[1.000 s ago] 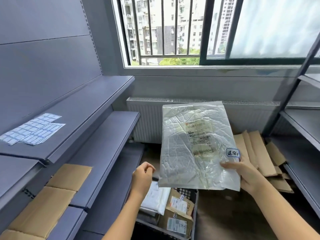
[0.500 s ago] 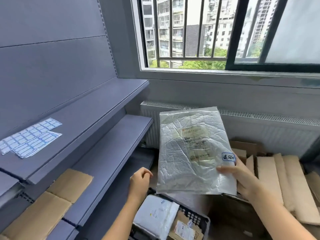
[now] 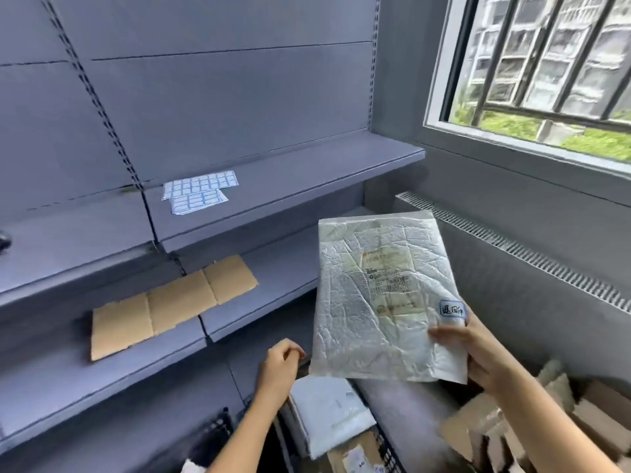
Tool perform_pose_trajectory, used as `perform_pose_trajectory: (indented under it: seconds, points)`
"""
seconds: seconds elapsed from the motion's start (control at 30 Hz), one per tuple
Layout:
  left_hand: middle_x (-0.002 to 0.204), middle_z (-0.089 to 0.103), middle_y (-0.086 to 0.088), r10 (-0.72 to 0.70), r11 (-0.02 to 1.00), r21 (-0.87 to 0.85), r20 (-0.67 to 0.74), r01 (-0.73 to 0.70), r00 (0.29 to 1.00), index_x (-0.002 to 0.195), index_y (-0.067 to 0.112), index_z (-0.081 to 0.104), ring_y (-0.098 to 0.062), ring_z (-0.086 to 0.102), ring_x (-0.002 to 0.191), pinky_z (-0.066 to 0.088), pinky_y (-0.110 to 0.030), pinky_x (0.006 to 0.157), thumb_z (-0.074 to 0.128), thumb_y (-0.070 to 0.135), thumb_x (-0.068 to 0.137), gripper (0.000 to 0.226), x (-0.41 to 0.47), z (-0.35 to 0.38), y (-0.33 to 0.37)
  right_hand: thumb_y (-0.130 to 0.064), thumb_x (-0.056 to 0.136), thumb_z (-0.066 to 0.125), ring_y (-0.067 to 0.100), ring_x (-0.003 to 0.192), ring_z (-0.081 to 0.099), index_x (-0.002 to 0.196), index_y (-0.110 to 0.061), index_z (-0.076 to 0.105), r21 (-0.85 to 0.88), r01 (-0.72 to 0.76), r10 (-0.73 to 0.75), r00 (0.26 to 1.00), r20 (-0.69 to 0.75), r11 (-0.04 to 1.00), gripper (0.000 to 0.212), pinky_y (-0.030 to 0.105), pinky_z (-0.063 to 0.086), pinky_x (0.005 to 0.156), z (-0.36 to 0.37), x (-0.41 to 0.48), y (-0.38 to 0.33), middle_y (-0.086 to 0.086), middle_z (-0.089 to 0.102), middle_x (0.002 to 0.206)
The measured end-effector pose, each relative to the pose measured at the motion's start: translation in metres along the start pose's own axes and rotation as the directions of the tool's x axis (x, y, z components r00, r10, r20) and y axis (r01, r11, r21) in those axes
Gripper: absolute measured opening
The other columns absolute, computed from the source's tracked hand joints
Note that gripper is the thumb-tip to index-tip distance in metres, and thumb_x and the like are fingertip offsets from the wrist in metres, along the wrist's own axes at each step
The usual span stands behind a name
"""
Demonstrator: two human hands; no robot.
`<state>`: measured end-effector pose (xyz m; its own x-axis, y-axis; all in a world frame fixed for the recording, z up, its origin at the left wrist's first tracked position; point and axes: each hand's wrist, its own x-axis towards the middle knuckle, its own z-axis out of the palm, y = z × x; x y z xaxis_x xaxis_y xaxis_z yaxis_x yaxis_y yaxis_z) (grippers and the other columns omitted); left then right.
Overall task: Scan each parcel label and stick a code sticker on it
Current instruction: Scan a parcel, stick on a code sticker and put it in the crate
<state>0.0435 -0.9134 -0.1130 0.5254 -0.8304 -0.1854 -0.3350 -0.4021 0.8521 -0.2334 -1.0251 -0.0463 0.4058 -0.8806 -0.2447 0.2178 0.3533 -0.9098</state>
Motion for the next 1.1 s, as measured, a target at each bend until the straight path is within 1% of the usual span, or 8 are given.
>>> perform_pose_trajectory:
  seconds: [0.2,0.43,0.53,0.6,0.67,0.83,1.0,1.1]
  points:
    - [0.071,0.057,0.006,-0.103,0.994,0.002,-0.167,0.105,0.981,0.073,0.022,0.059,-0.013,0.052,0.066,0.04,-0.028,0.063,0.043,0.011,0.094,0.029,-0.031,-0.046,-0.025,0.009,0.046,0.075,0.028,0.071,0.069,0.115,-0.012,0.055,-0.018,-0.107,0.108,0.984,0.143,0.994,0.074,0.043,0.059,0.062,0.036,0.024,0.021,0.018,0.069,0.095]
    - [0.088,0.064,-0.002,-0.164,0.986,-0.074,-0.264,0.149,0.95,0.08,0.019,0.06,-0.014,0.054,0.07,0.043,-0.028,0.066,0.043,0.013,0.097,0.024,-0.05,-0.079,-0.048,0.023,0.074,0.053,0.037,0.079,0.066,0.114,-0.015,0.055,-0.082,-0.14,0.155,0.962,0.226,0.987,0.056,0.051,0.055,0.07,0.066,0.03,0.051,0.021,0.068,0.096]
    - [0.11,0.064,-0.004,-0.306,0.927,-0.259,-0.111,0.27,0.945,0.1,0.021,0.058,-0.02,0.061,0.092,0.05,-0.03,0.082,0.049,0.035,0.096,0.017,-0.056,-0.072,-0.054,0.022,0.075,0.054,0.039,0.087,0.062,0.117,-0.014,0.053,-0.111,-0.169,0.191,0.951,0.244,0.979,0.055,0.056,0.052,0.077,0.069,0.033,0.065,0.023,0.066,0.102]
    - [0.118,0.063,-0.005,-0.388,0.806,-0.469,0.044,0.362,0.921,0.108,0.02,0.058,-0.026,0.059,0.11,0.045,-0.041,0.1,0.055,0.048,0.089,0.034,-0.064,-0.061,-0.06,0.021,0.075,0.055,0.039,0.087,0.061,0.116,-0.014,0.053,-0.122,-0.206,0.231,0.937,0.26,0.971,0.054,0.051,0.054,0.075,0.07,0.03,0.074,0.024,0.065,0.101]
    - [0.123,0.058,0.001,-0.409,0.731,-0.544,0.134,0.412,0.903,0.114,0.016,0.054,-0.019,0.051,0.12,0.037,-0.036,0.105,0.064,0.05,0.083,0.047,-0.068,-0.048,-0.059,0.021,0.072,0.059,0.039,0.087,0.062,0.114,-0.016,0.055,-0.12,-0.246,0.272,0.916,0.294,0.962,0.056,0.047,0.054,0.073,0.07,0.03,0.081,0.023,0.066,0.1]
    - [0.105,0.068,-0.003,-0.448,0.704,-0.622,-0.017,0.342,0.894,0.107,0.008,0.062,-0.011,0.063,0.095,0.049,-0.016,0.072,0.068,0.016,0.085,0.024,-0.073,-0.008,-0.06,0.022,0.073,0.058,0.03,0.076,0.066,0.11,-0.015,0.056,-0.173,-0.284,0.328,0.875,0.356,0.943,0.053,0.04,0.056,0.066,0.054,0.045,0.088,0.015,0.07,0.09]
    - [0.101,0.07,-0.004,-0.521,0.612,-0.706,-0.021,0.356,0.853,0.104,0.014,0.062,-0.02,0.065,0.098,0.047,-0.042,0.099,0.071,0.012,0.079,0.027,-0.075,0.045,-0.066,0.011,0.07,0.07,0.036,0.092,0.063,0.118,-0.011,0.052,-0.246,-0.377,0.443,0.831,0.336,0.893,0.056,0.053,0.048,0.089,0.004,0.066,0.106,0.021,0.066,0.107]
    - [0.11,0.068,-0.004,-0.565,0.593,-0.698,-0.006,0.401,0.825,0.109,0.018,0.061,-0.022,0.062,0.107,0.042,-0.046,0.104,0.075,0.023,0.069,0.043,-0.08,0.072,-0.074,-0.005,0.071,0.071,0.034,0.102,0.064,0.124,-0.015,0.053,-0.255,-0.492,0.553,0.771,0.316,0.833,0.057,0.044,0.056,0.079,-0.035,0.07,0.129,0.014,0.067,0.116]
